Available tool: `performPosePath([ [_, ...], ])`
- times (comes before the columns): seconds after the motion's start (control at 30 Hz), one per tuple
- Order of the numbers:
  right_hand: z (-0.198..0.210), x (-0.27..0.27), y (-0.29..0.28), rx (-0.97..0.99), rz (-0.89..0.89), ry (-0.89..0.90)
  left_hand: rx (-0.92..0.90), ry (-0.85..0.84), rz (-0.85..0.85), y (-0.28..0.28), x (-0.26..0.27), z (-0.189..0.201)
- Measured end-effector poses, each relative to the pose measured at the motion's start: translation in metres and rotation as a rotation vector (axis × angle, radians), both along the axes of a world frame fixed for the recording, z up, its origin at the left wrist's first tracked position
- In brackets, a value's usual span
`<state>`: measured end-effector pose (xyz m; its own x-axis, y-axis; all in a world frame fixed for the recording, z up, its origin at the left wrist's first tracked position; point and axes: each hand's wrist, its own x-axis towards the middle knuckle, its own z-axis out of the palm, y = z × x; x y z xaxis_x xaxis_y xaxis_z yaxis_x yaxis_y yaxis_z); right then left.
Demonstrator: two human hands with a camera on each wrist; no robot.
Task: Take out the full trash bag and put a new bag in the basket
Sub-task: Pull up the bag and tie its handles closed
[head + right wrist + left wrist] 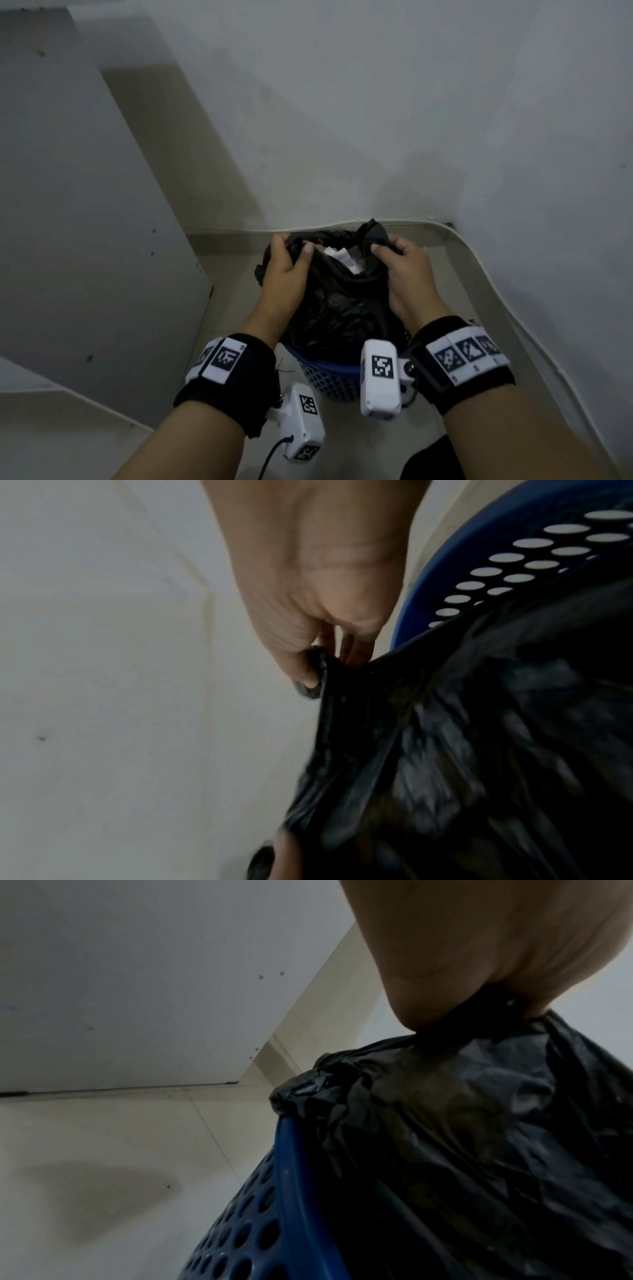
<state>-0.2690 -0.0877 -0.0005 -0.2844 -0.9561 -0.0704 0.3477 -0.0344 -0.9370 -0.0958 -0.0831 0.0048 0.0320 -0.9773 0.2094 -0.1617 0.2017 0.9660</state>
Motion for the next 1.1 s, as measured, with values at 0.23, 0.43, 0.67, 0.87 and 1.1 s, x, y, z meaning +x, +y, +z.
performPosePath([
  [0.23, 0.004, 0.007, 0.012, 0.175, 0.301, -0.038, -0.042, -0.147, -0.072, 0.005, -0.009, -0.017],
  [0.43, -0.012, 0.001, -0.031, 0.211, -0.011, 0.292, -0.112, -0.245, -0.213, 0.005, 0.003, -0.02],
  [0.67, -0.034, -0.005, -0.069, 0.312, 0.17, 0.683, -0.075, -0.286, -0.238, 0.01, 0.01, -0.025],
  [0.87, -0.005, -0.013, -0.053, 0.14, -0.025, 0.425, 0.002, -0.133, -0.142, 0.006, 0.012, -0.014],
  [1.1, 0.002, -0.008, -0.045, 0.152, 0.057, 0.104, 0.013, -0.067, -0.025, -0.004, 0.002, -0.011],
])
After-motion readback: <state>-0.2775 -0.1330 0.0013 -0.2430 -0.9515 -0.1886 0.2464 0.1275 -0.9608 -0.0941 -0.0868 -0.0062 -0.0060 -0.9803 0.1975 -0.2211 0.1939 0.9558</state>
